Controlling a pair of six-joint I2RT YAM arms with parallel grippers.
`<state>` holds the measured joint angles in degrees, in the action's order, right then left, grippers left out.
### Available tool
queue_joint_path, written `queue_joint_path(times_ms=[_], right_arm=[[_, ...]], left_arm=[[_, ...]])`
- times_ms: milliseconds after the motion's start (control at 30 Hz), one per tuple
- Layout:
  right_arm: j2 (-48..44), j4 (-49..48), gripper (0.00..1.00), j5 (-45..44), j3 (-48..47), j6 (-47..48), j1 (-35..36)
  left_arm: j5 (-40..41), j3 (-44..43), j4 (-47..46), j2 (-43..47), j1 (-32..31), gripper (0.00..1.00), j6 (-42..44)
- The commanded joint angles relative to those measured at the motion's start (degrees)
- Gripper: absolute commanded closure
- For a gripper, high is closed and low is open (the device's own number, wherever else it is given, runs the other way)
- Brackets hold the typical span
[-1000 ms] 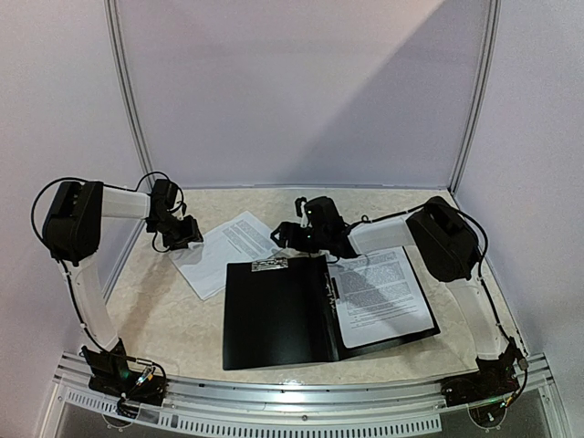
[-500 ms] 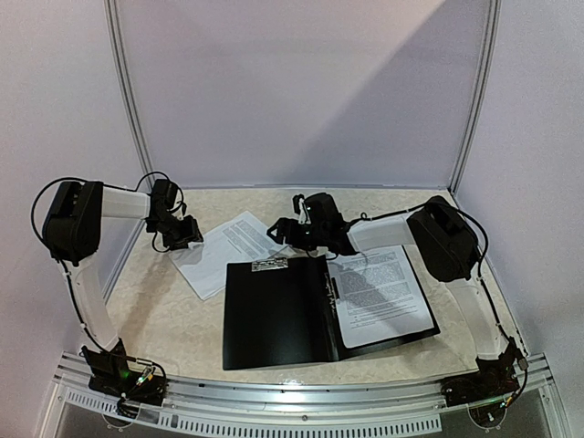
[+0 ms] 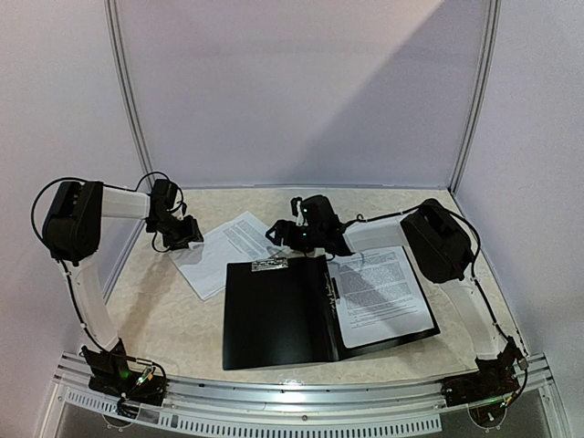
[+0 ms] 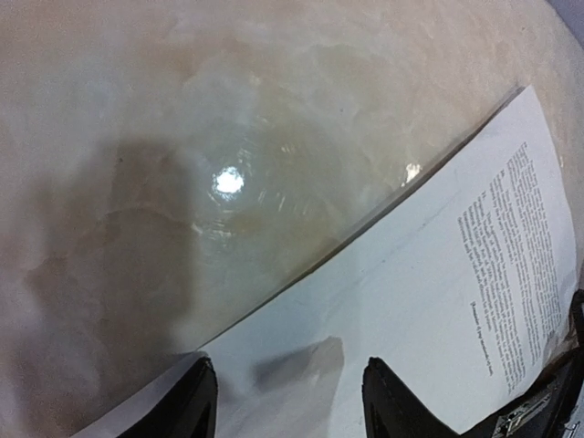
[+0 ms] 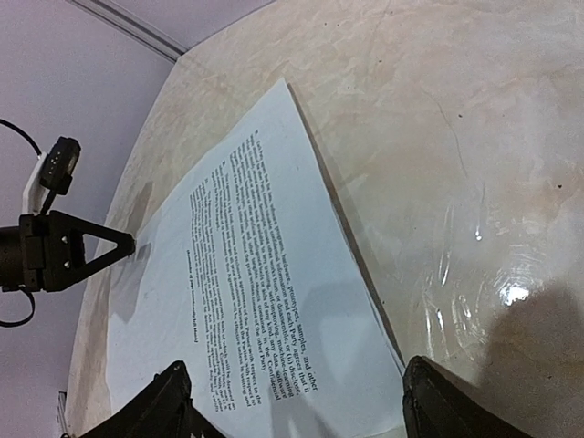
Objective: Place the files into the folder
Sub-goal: Pick up the file from the corner of the board.
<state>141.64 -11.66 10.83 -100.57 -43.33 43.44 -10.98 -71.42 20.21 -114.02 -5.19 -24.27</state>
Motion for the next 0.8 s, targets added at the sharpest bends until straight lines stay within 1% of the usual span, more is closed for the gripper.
queue_joint_path(times_ms=[0, 167, 400, 533, 767], right_arm=[[2.3, 2.2, 0.21, 0.0, -1.7, -0.4, -0.4], [1.4, 3.0, 0.21, -1.5, -1.3, 1.3, -0.3], [-2.3, 1.3, 0.21, -5.5, 3.9, 2.6, -0.2], [-2.1, 1.2, 0.21, -4.7, 3.7, 2.7, -0.3], [0.0, -1.7, 0.22, 0.9, 2.9, 0.0, -0.2]], left_arm=[[-0.8, -0.5, 0.8, -1.6, 0.5, 0.45, -0.6], [-1.1, -0.6, 0.8, -1.6, 0.5, 0.45, -0.6], [-1.1, -0.6, 0.8, -1.8, 0.6, 0.46, -0.7], [-1.2, -0.5, 0.8, -1.9, 0.6, 0.46, -0.7], [-1.3, -0.3, 0.7, -2.0, 0.6, 0.46, -0.7]])
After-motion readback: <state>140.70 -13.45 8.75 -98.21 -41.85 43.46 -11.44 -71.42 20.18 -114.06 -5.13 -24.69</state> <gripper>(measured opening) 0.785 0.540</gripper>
